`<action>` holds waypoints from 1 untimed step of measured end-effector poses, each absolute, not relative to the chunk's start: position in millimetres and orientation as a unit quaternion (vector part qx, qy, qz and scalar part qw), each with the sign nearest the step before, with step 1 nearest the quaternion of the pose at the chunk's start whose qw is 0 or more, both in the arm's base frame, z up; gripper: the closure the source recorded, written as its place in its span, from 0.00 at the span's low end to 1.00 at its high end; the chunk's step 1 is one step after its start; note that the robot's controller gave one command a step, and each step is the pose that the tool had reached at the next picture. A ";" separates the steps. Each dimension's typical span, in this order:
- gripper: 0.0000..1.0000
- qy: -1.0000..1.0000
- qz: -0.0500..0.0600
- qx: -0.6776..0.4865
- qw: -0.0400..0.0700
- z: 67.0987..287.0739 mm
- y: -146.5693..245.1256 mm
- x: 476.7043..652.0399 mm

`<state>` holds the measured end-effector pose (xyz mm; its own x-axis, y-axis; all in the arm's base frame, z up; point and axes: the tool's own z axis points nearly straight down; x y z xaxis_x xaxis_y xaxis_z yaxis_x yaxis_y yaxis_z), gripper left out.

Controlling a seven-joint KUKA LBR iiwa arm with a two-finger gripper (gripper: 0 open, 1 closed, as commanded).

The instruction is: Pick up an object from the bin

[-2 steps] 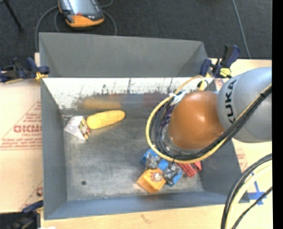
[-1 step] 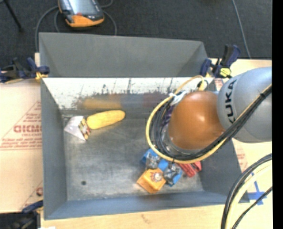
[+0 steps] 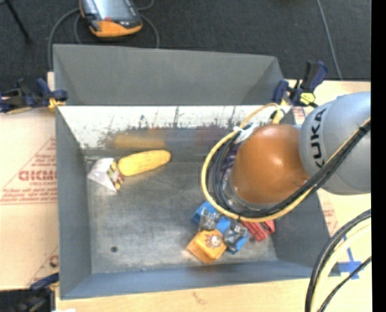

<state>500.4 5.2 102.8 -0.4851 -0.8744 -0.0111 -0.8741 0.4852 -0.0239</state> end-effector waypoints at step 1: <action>1.00 0.858 -0.006 -0.513 0.008 103.1 6.1 502.2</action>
Offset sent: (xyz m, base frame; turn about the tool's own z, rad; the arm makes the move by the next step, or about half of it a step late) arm 0.0008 -0.0041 -0.0106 -0.0266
